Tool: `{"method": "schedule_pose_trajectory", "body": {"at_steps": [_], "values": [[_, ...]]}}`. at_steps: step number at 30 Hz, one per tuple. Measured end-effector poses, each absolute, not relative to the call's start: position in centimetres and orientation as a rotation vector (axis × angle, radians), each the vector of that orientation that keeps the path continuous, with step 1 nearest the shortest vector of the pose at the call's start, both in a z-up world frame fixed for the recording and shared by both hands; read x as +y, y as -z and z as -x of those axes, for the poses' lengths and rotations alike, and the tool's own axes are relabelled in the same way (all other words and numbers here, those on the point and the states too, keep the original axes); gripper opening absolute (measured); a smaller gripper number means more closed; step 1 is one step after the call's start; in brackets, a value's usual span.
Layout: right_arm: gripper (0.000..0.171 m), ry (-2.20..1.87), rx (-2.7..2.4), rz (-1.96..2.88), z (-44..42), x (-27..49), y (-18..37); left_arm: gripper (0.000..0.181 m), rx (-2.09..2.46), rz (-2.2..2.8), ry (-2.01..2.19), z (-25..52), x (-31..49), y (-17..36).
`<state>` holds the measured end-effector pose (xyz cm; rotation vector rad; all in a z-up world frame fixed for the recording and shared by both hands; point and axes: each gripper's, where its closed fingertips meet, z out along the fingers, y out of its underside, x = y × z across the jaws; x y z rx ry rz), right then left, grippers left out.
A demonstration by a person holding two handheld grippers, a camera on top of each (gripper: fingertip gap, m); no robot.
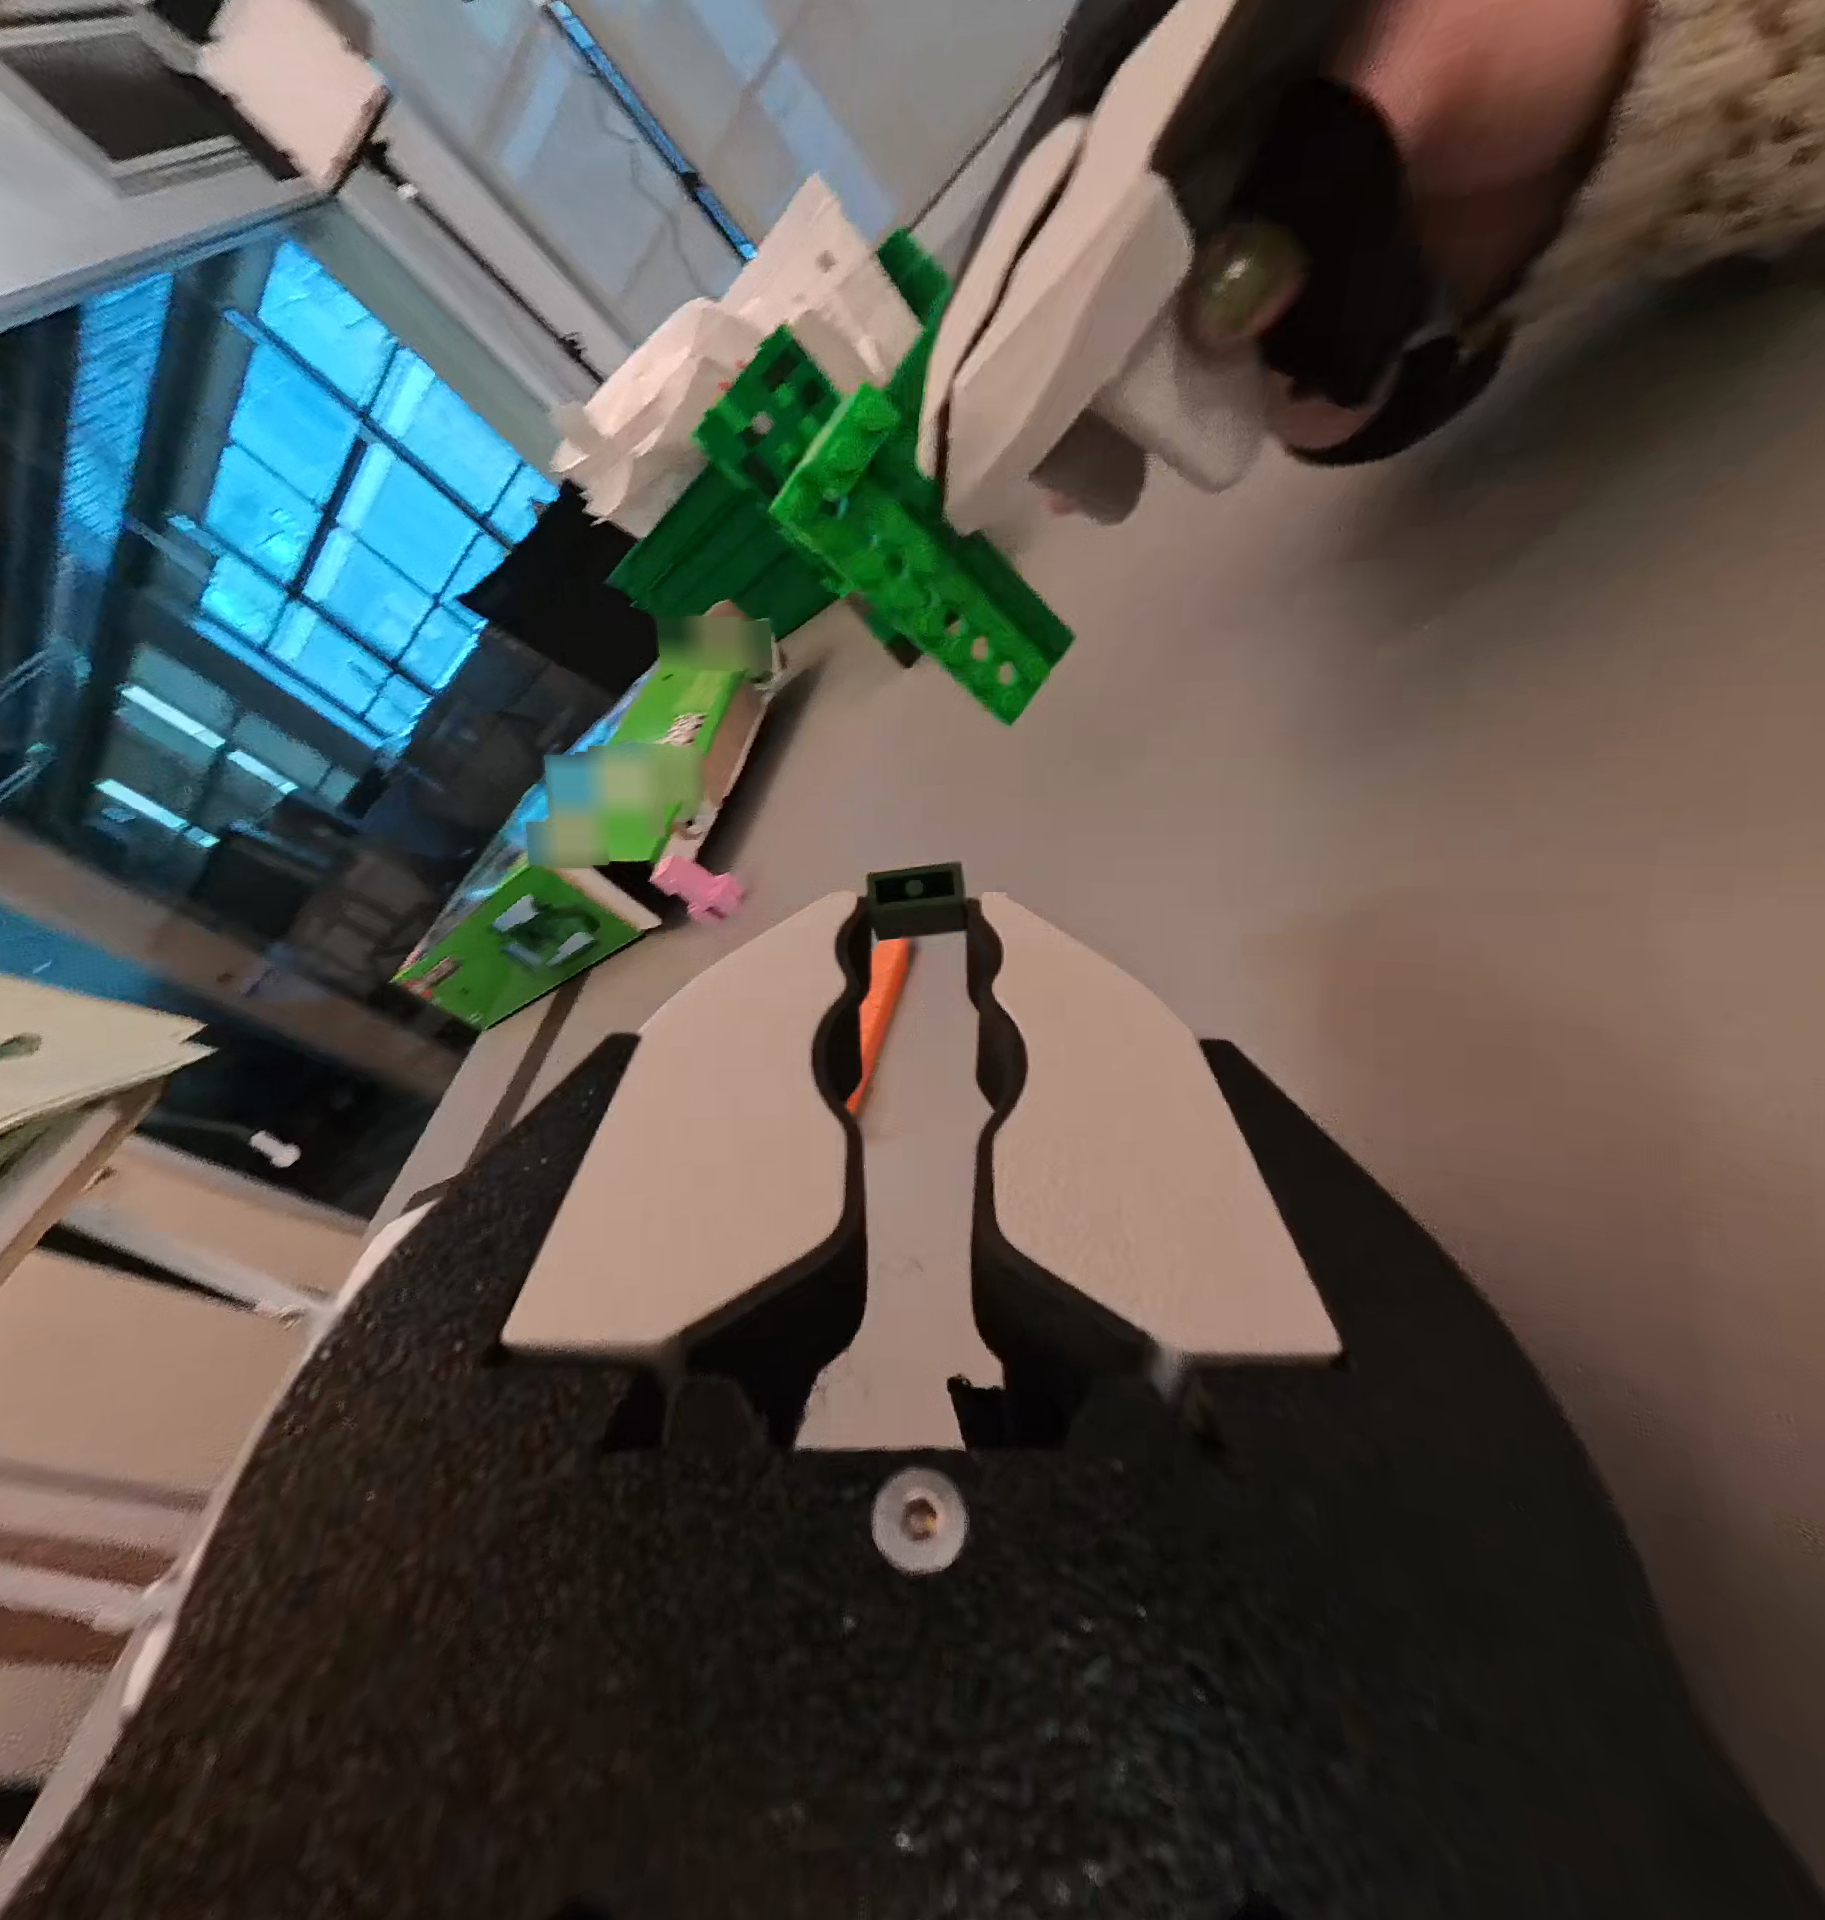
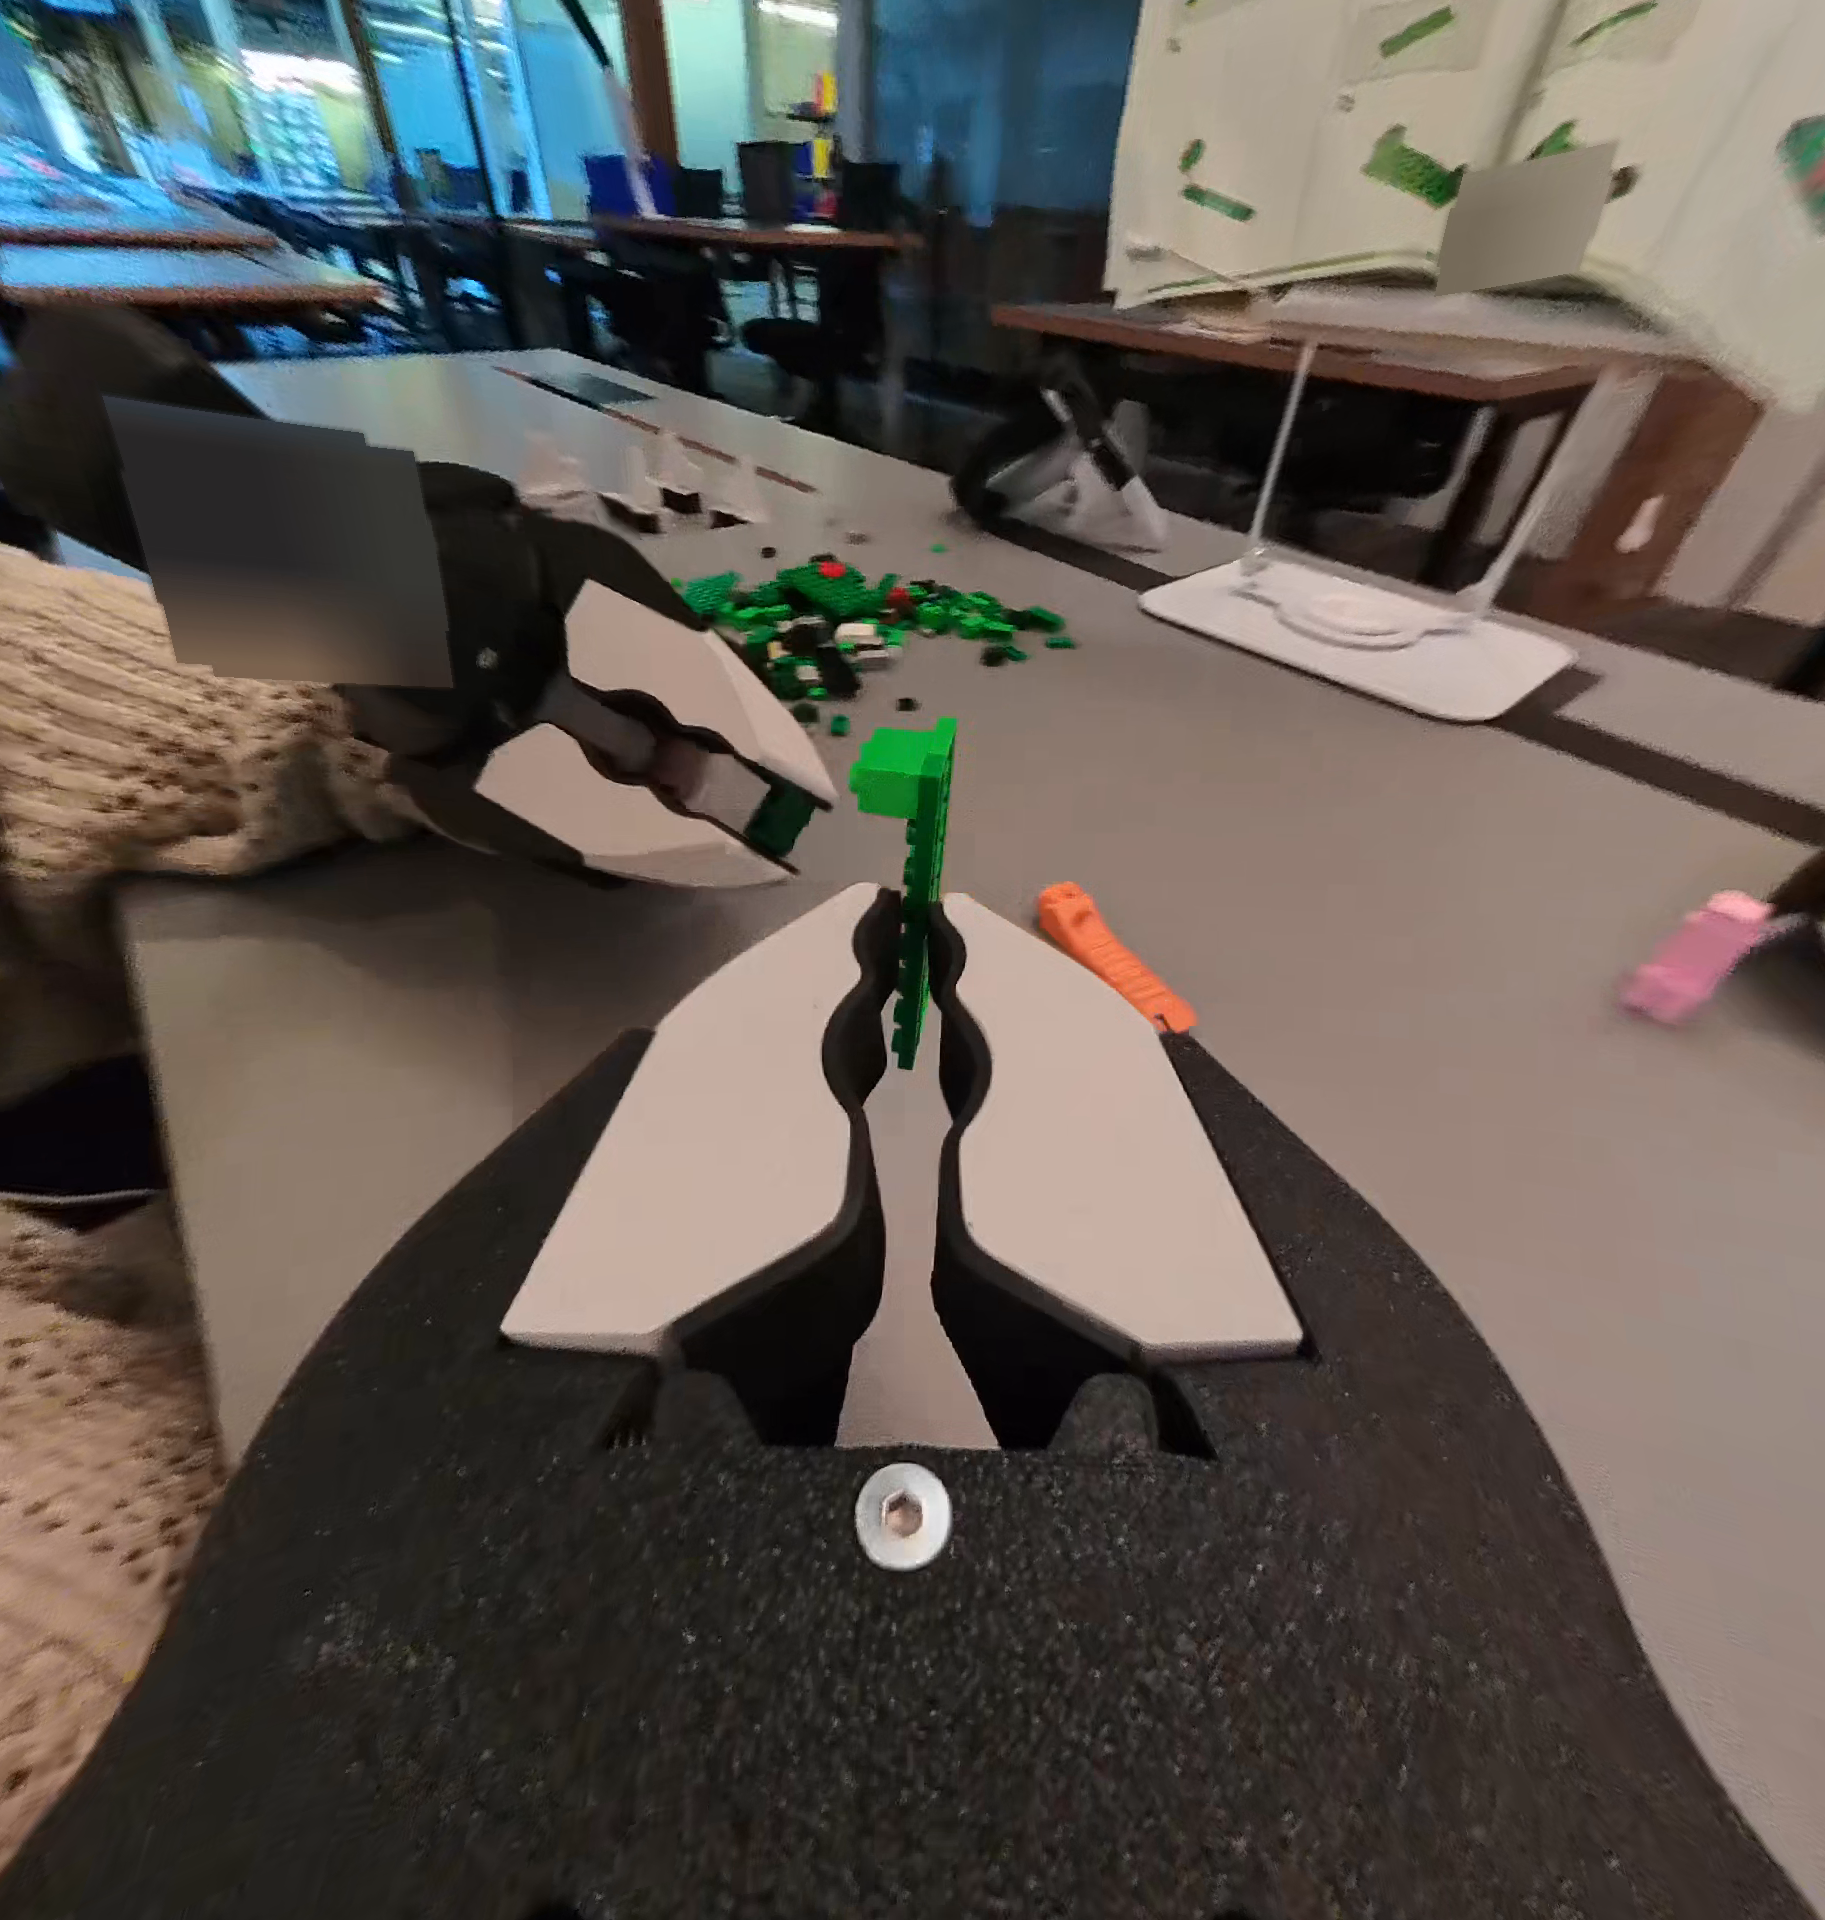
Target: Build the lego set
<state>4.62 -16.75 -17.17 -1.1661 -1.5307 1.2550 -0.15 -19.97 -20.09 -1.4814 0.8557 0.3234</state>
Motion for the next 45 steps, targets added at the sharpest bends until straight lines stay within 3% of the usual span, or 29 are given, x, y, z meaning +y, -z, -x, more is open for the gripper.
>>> {"method": "schedule_pose_trajectory", "body": {"at_steps": [6,11,29,36,39,45], "values": [[0.004,-1.515,-1.661,1.274,-4.8,-19.2,18.9,0.016,0.993,1.534,-0.123,-1.8,-21.0,21.9],[0.004,-1.498,-1.732,1.306,-4.5,-19.8,20.3,0.017,1.013,1.783,-0.152,-0.5,-20.3,25.1],[0.004,-1.654,-1.665,1.28,-4.8,-19.6,19.2,0.021,0.948,1.855,-0.123,0.2,-19.9,25.2],[0.004,-1.839,-1.631,1.33,-5.1,-19.5,18.0,0.037,0.942,1.798,-0.102,0.0,-19.9,24.4],[0.004,-1.749,-1.763,1.34,-5.1,-19.3,18.5,0.036,0.946,1.637,-0.047,-1.4,-20.4,22.4],[0.004,-1.148,-2.203,1.122,-5.0,-19.9,19.7,0.039,0.908,1.496,-0.022,-3.1,-21.0,19.8]]}}
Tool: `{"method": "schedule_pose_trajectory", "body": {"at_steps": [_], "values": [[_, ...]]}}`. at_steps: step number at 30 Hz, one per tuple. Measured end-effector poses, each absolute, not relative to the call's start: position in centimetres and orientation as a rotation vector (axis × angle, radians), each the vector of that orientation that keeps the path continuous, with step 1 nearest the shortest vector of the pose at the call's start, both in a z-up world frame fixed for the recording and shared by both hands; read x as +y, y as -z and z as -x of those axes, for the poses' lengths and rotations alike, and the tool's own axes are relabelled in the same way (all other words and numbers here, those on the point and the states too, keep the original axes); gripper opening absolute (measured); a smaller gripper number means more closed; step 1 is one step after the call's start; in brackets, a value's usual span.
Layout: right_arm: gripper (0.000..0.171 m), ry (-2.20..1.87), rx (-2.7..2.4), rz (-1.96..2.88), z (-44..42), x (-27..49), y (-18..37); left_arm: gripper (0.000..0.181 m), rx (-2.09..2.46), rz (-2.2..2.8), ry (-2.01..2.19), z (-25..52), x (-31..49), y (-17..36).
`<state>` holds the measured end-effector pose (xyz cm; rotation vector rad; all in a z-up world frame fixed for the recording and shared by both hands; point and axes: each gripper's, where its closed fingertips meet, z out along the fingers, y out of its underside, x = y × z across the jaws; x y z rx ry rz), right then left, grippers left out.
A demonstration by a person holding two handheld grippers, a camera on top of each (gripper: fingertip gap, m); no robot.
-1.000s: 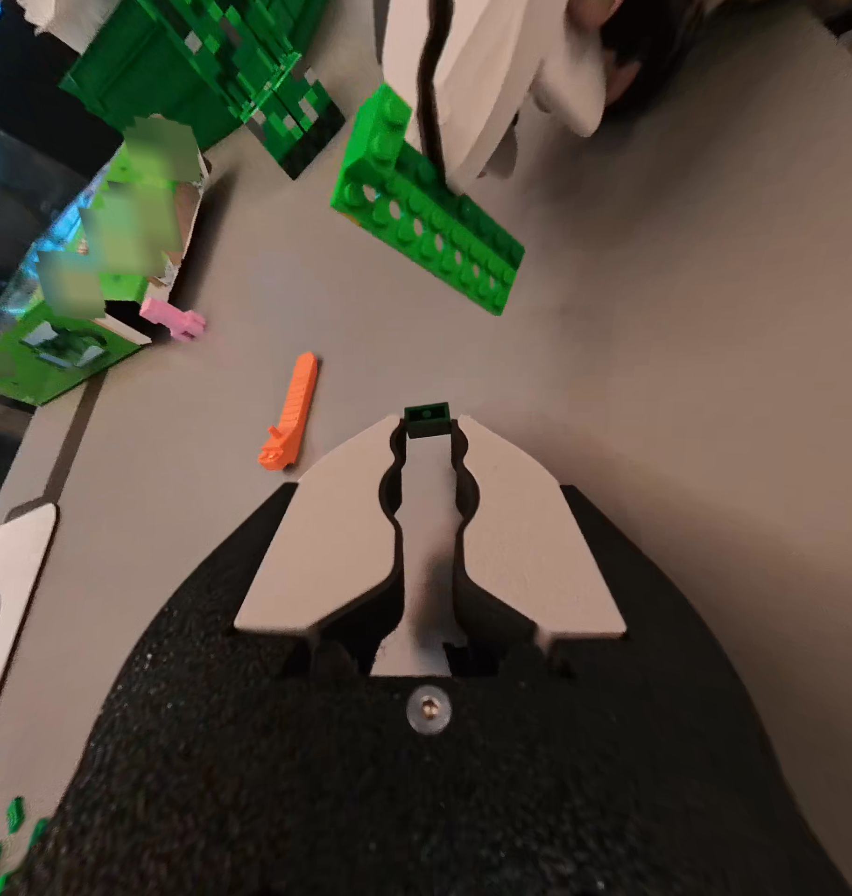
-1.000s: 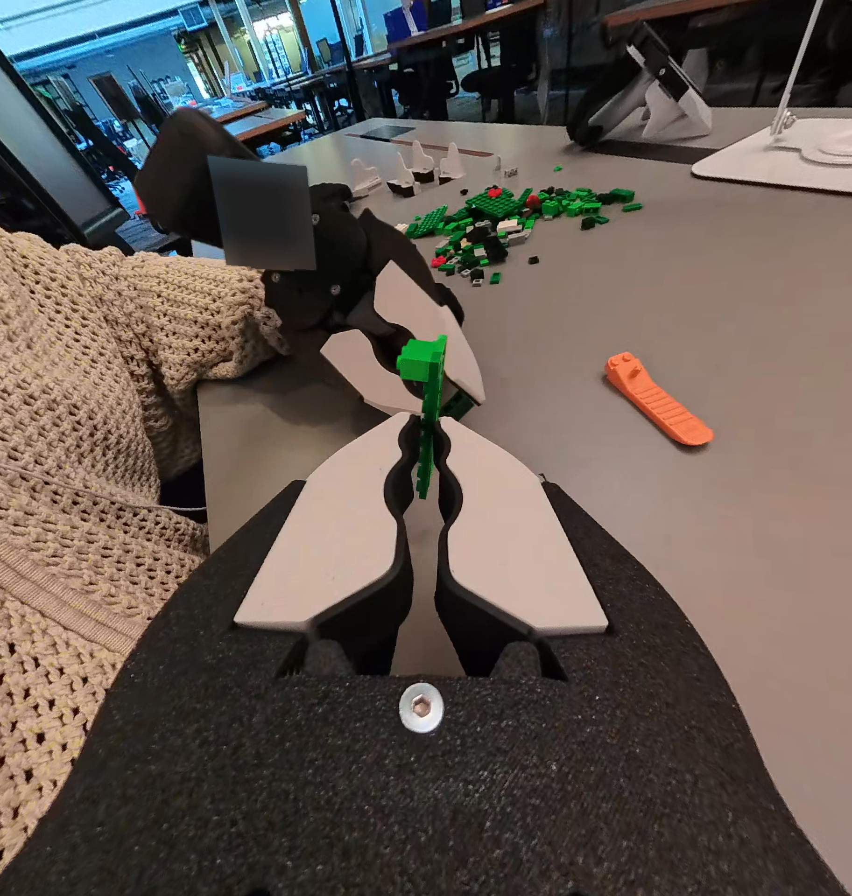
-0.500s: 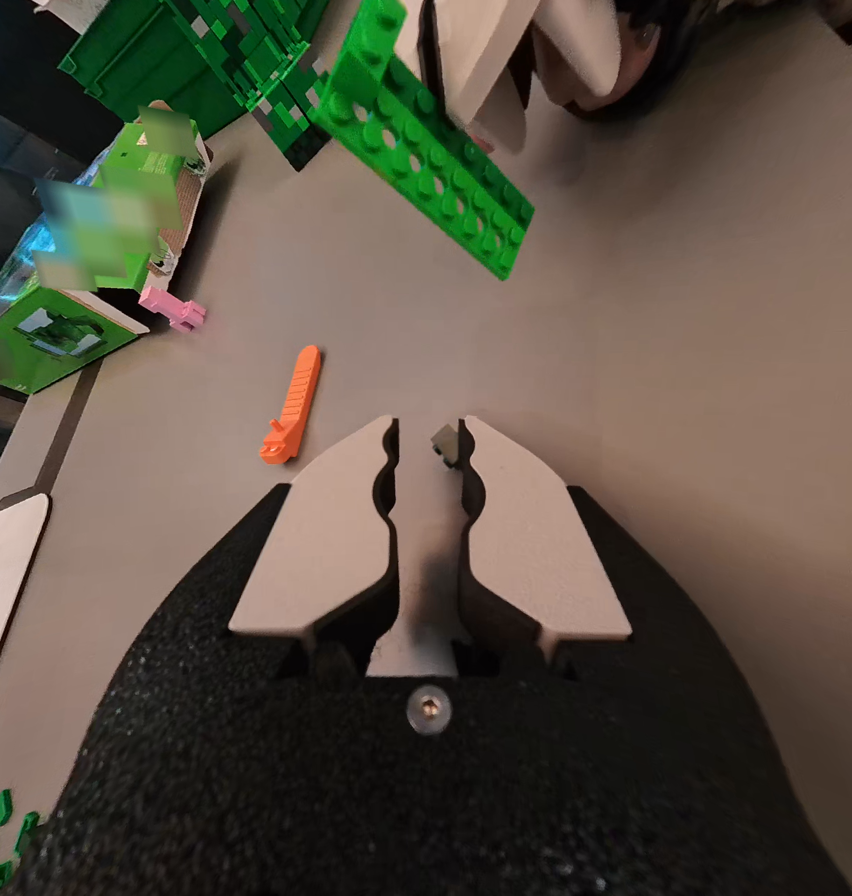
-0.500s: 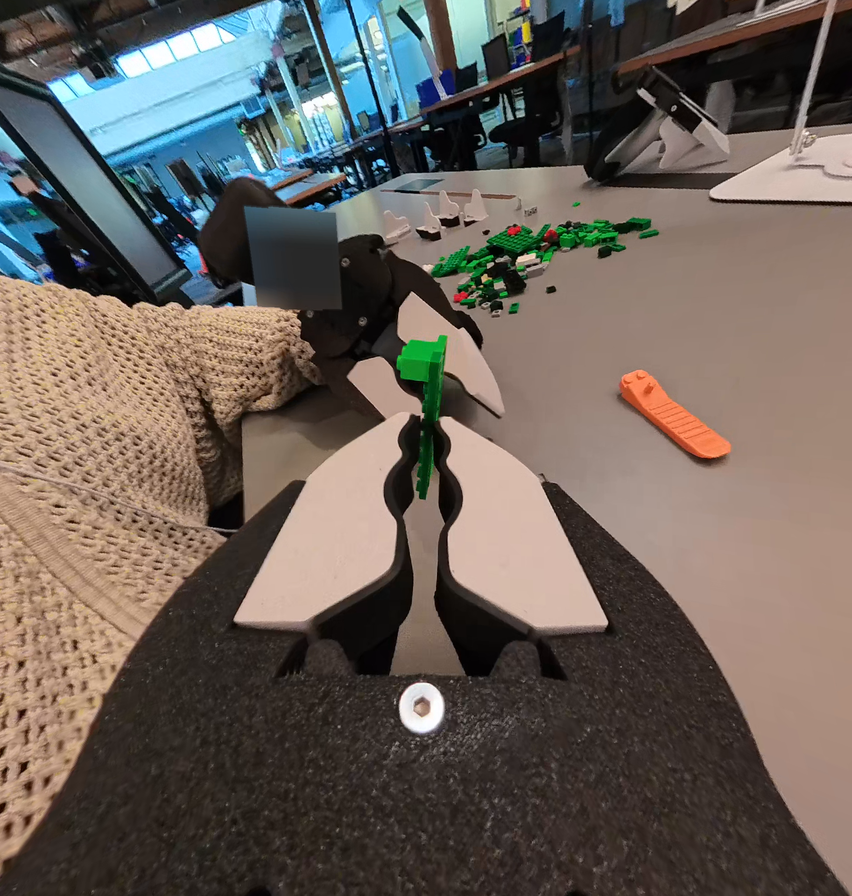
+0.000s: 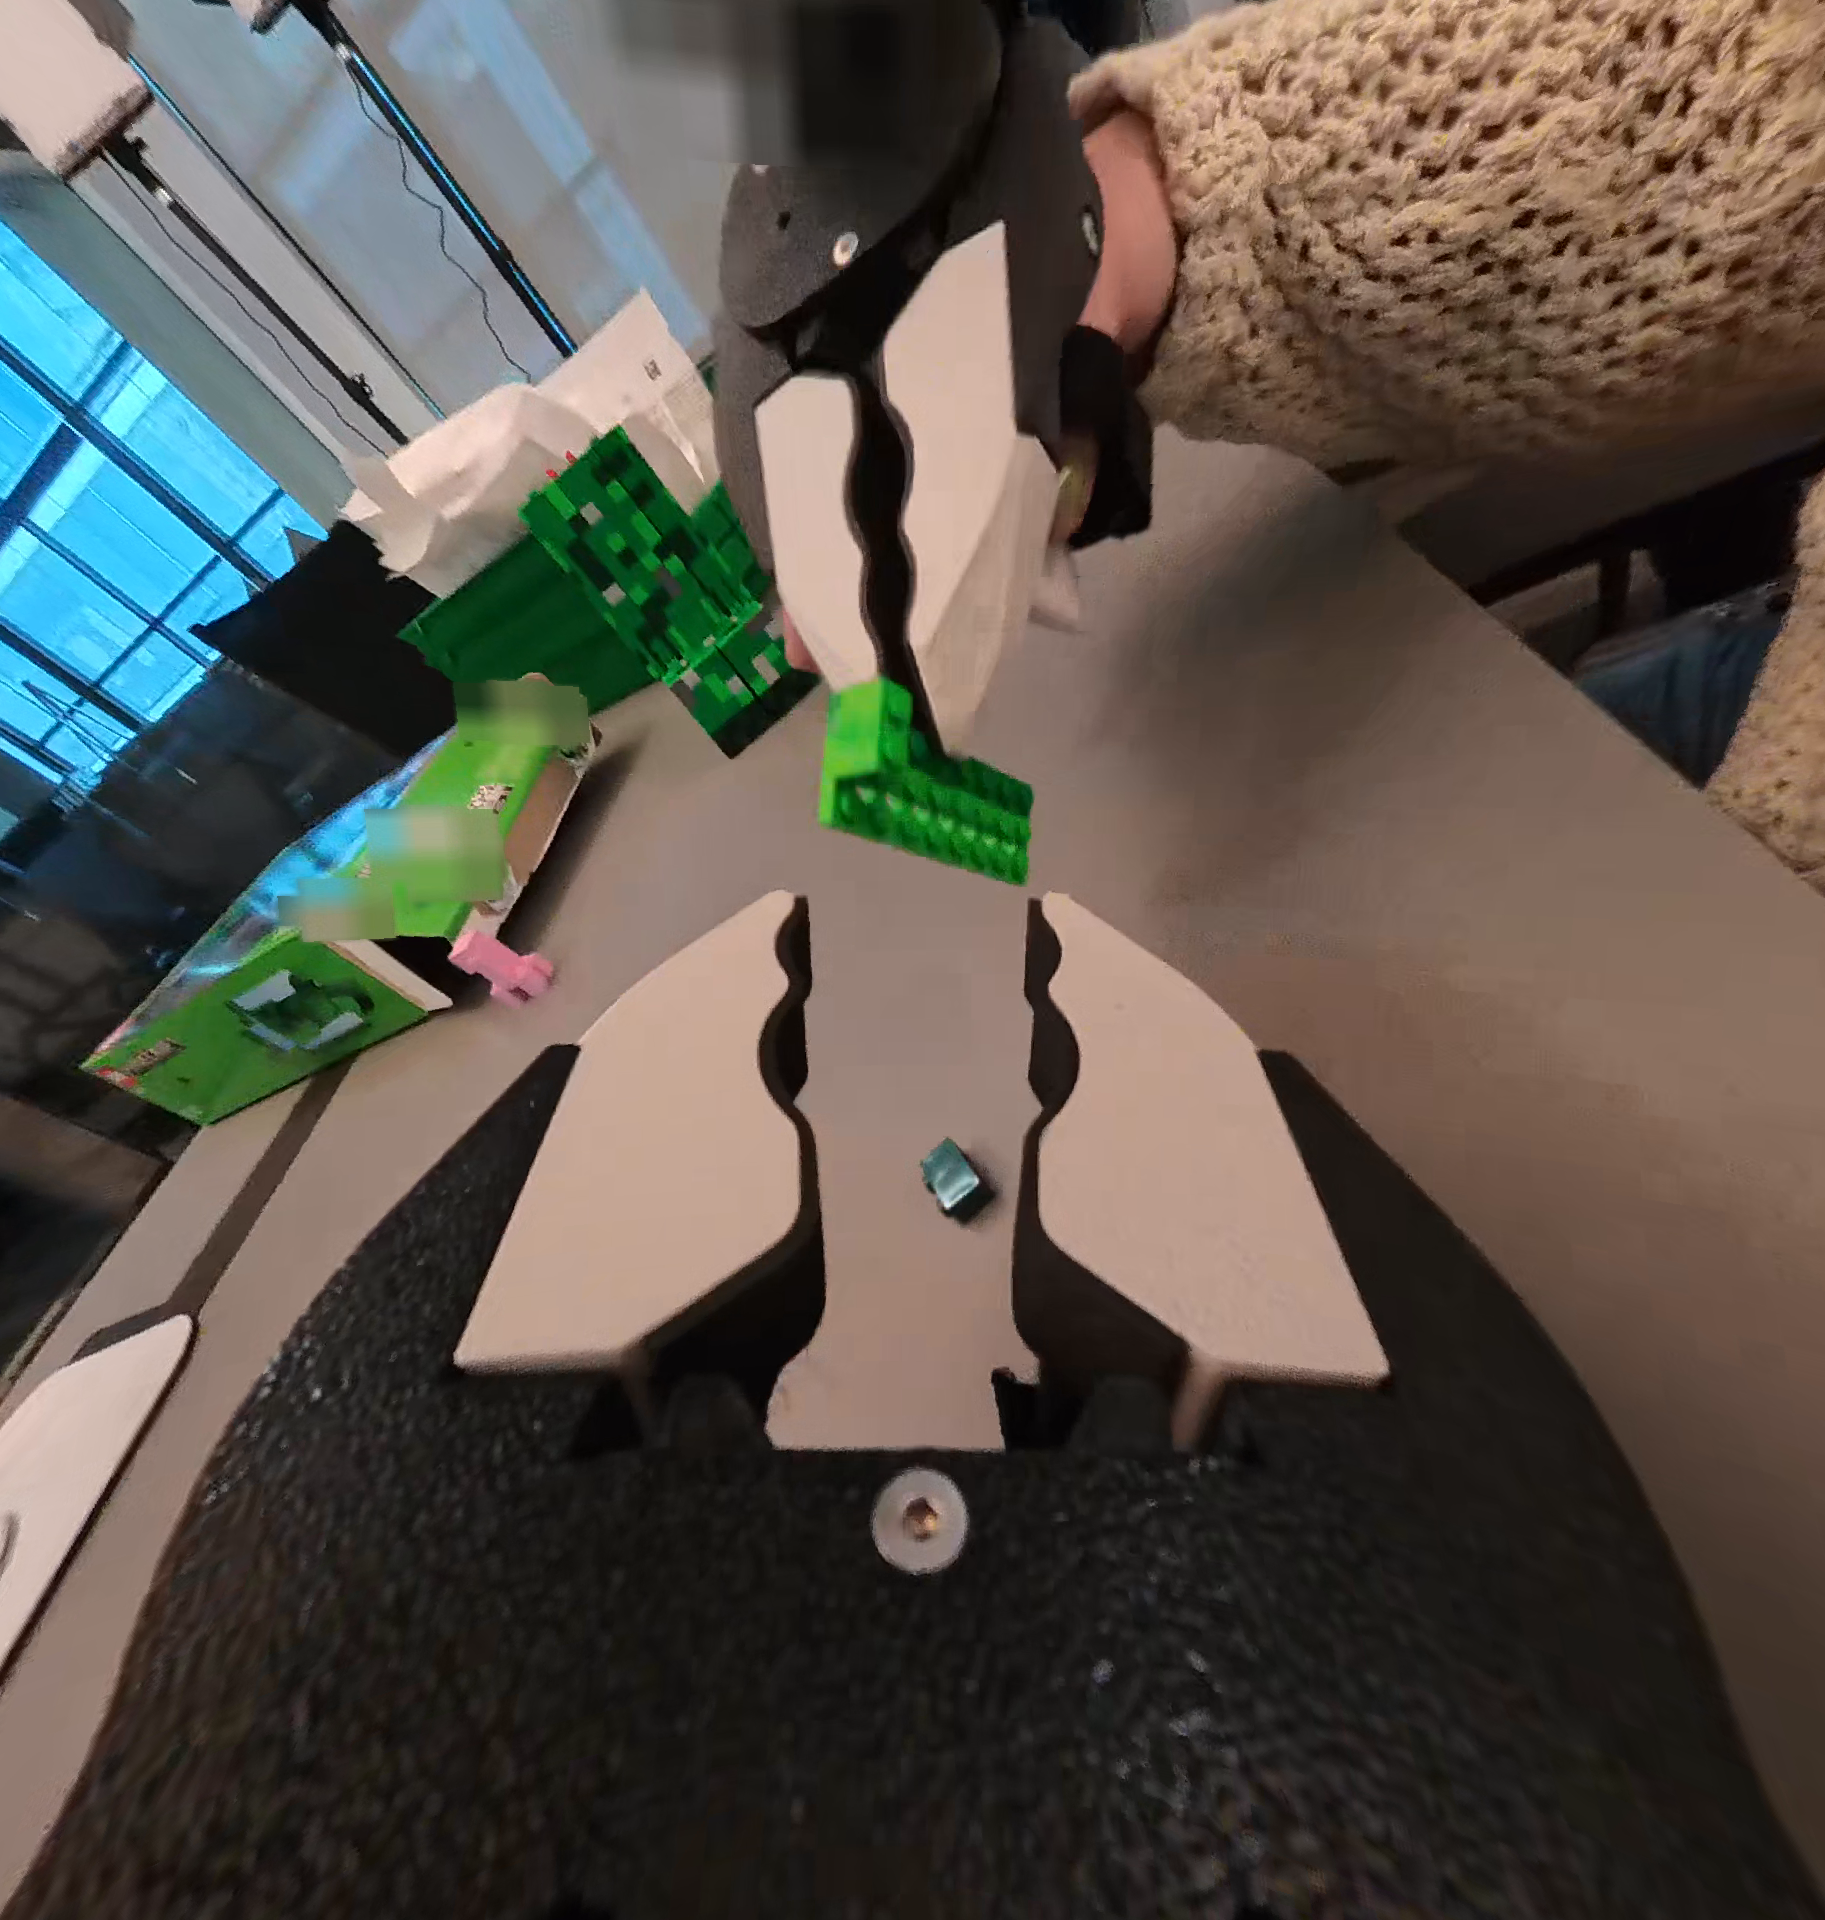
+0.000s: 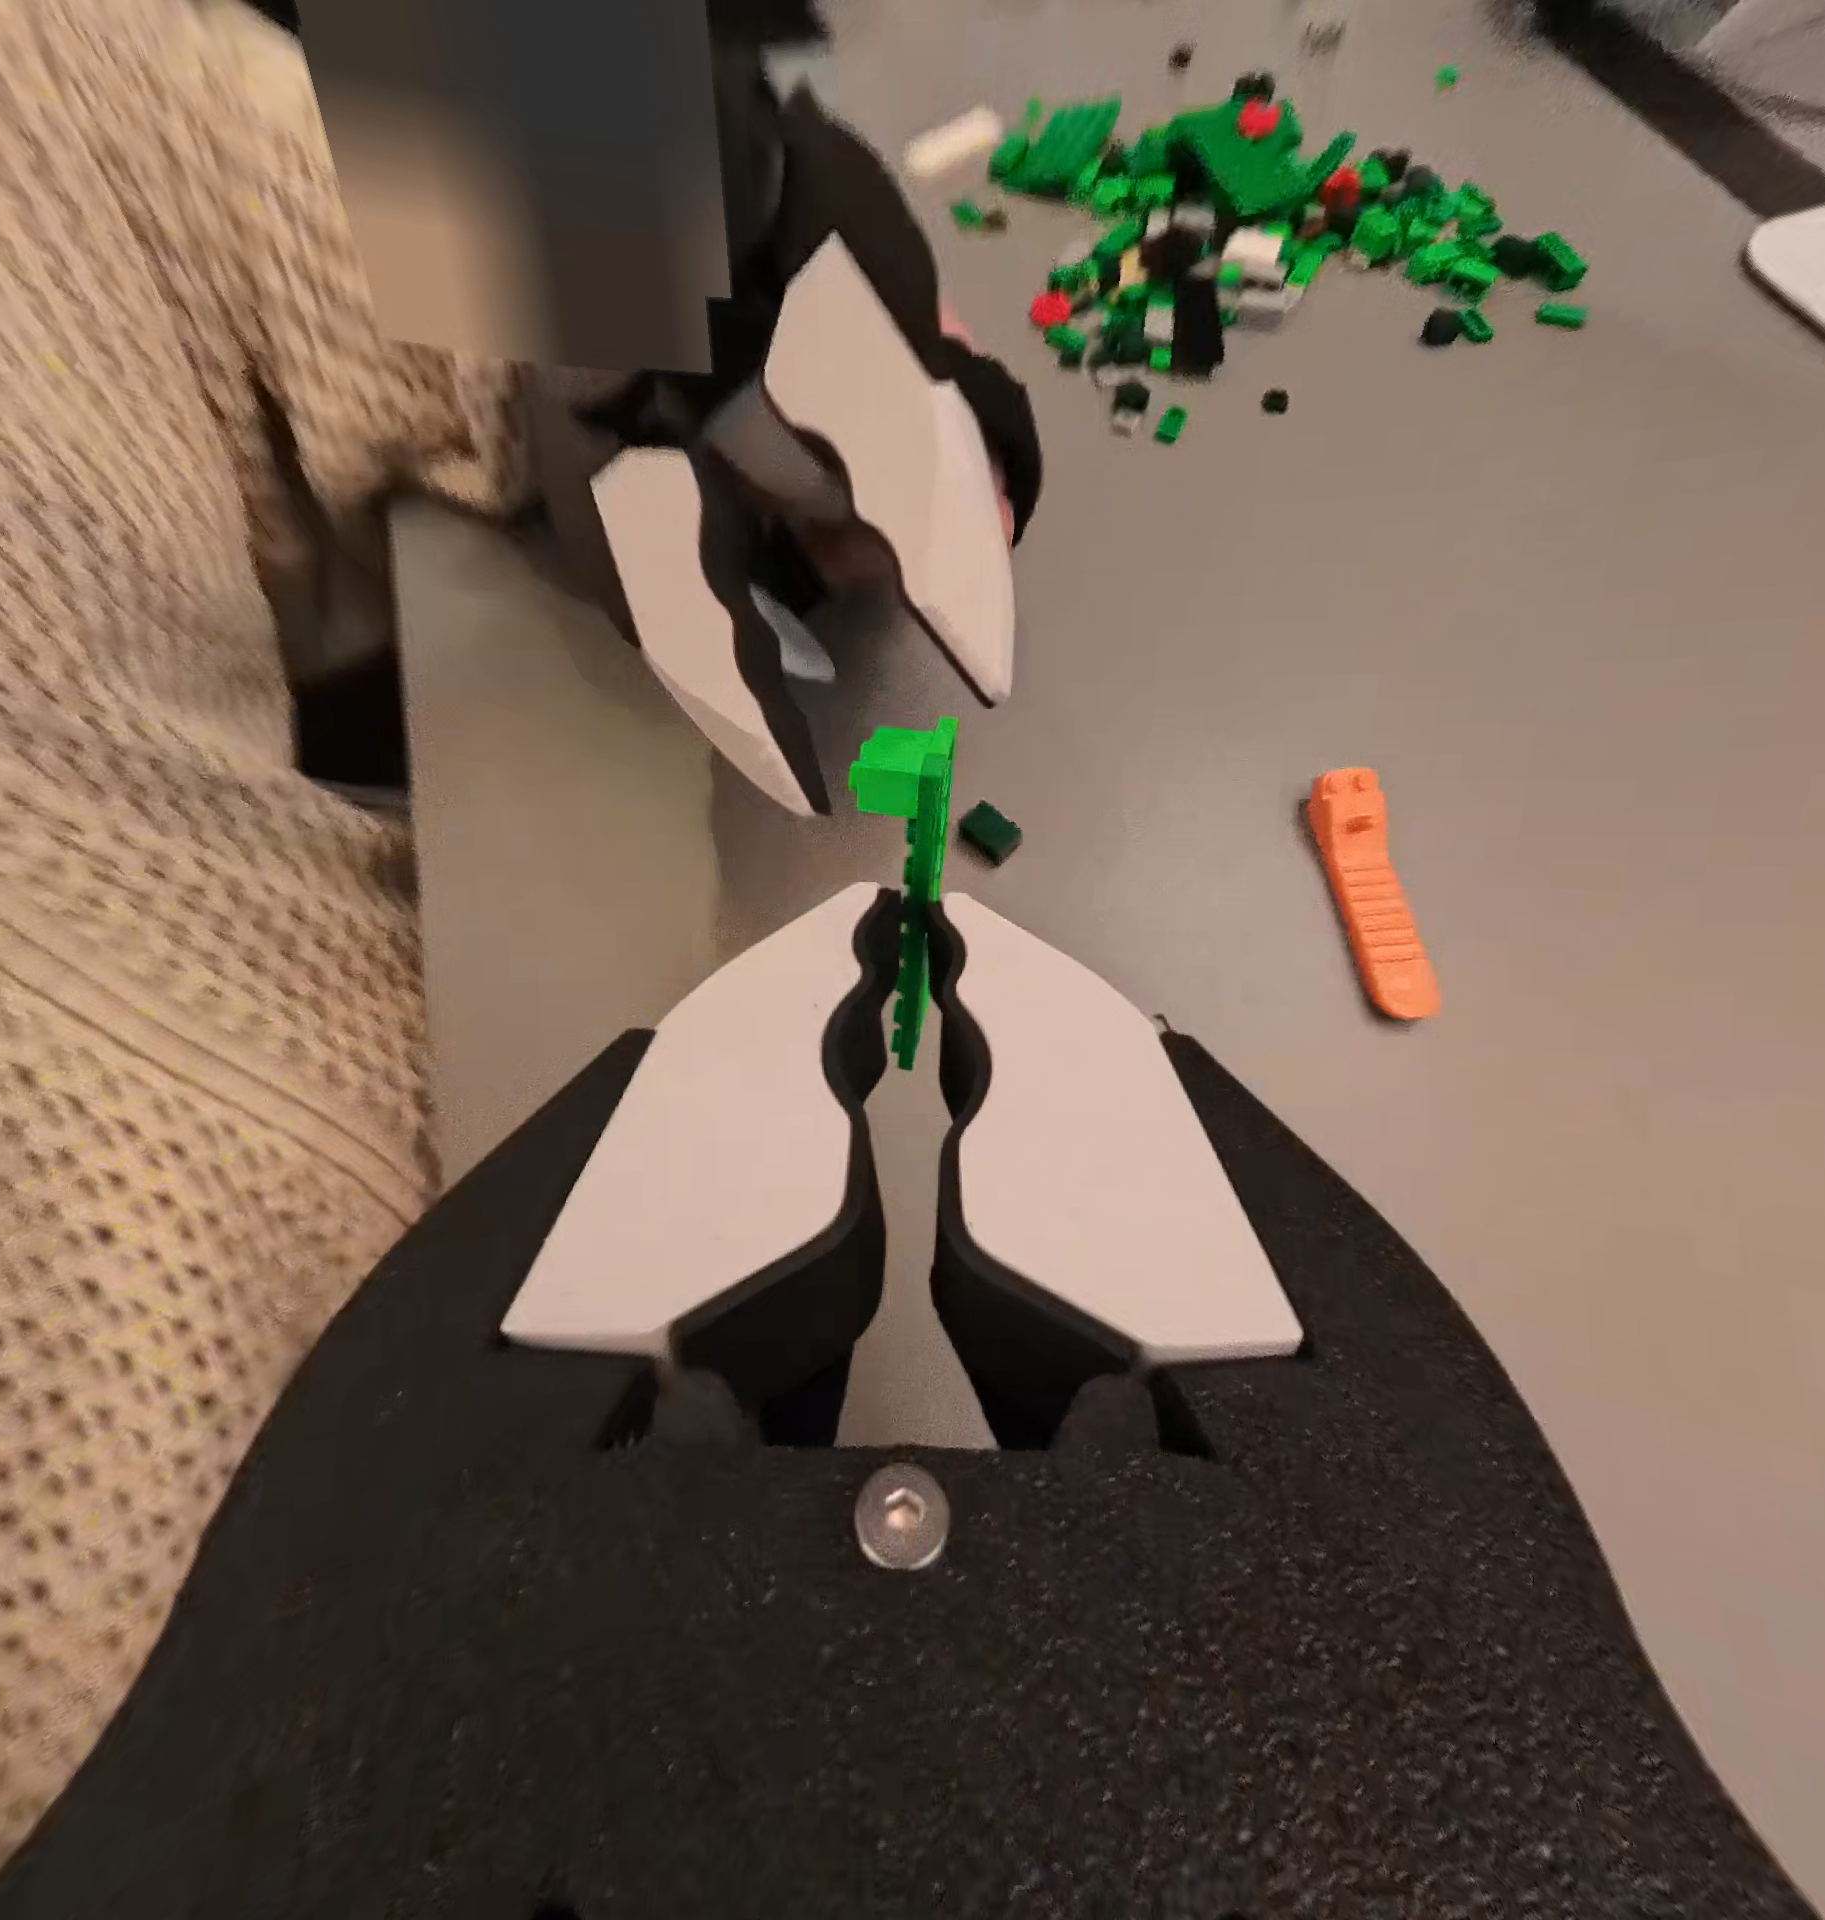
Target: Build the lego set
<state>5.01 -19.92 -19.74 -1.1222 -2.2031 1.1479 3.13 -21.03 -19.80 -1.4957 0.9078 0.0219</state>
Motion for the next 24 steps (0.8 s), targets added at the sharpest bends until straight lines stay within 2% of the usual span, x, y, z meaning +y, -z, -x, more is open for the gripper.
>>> {"method": "schedule_pose_trajectory", "body": {"at_steps": [5,9,16,22,24], "values": [[0.004,-0.523,-2.384,0.9,-4.8,-19.2,20.9,0.04,0.917,1.476,-0.107,-3.5,-21.0,19.4],[0.004,-0.229,-2.45,0.789,-4.8,-19.0,22.0,0.037,0.981,1.479,-0.228,-3.4,-20.8,20.3],[0.004,-0.133,-2.458,0.75,-4.3,-19.3,22.8,0.026,1.037,1.461,-0.319,-3.6,-20.7,21.0],[0.004,-0.095,-2.44,0.736,-3.9,-19.3,22.8,0.025,1.067,1.477,-0.332,-3.8,-20.7,21.6],[0.004,-0.081,-2.438,0.721,-3.8,-19.4,22.8,0.015,1.069,1.475,-0.341,-3.8,-20.7,21.6]]}}
